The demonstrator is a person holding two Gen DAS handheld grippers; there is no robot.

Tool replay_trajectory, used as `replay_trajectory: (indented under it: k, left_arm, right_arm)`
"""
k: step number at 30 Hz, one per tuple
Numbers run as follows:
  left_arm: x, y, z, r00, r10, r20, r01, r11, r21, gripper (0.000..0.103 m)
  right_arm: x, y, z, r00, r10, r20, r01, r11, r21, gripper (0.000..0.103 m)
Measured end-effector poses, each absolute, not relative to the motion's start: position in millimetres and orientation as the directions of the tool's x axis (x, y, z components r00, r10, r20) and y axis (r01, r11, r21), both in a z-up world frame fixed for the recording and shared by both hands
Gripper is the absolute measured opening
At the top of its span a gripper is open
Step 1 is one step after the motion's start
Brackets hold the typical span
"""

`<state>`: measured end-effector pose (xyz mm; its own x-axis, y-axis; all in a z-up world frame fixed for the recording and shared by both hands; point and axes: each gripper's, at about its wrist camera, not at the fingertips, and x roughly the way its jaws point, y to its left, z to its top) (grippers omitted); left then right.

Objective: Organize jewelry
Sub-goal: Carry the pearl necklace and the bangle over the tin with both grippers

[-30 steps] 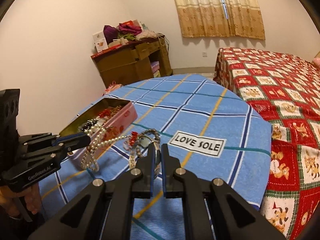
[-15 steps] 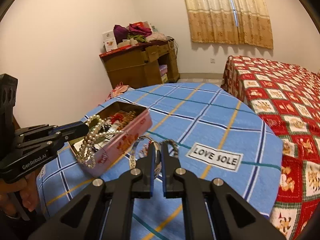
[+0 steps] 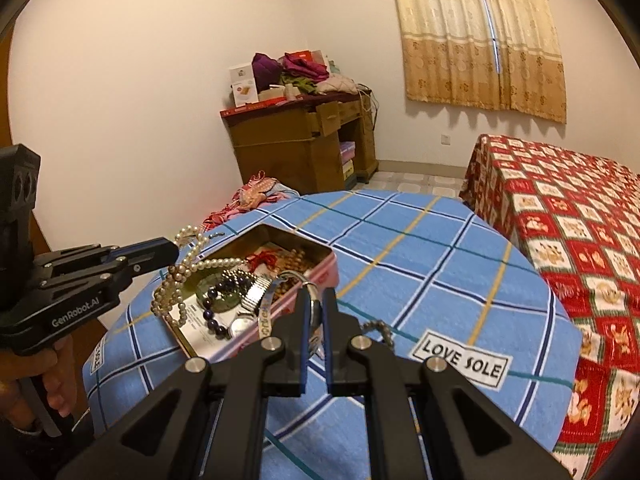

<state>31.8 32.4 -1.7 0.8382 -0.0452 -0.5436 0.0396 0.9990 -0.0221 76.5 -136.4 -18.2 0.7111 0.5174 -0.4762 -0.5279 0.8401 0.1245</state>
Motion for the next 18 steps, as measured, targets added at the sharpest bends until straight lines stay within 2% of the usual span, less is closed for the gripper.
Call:
replay_trajectory:
  k: [18]
  left_arm:
    - [36.6, 48.6, -3.5, 0.837, -0.015, -0.546, 0.009, 1.000, -0.013, 0.005]
  right_arm:
    - [82.6, -112.8, -5.5, 0.705, 0.534, -0.466, -0.557, 0.825, 0.102, 0.007]
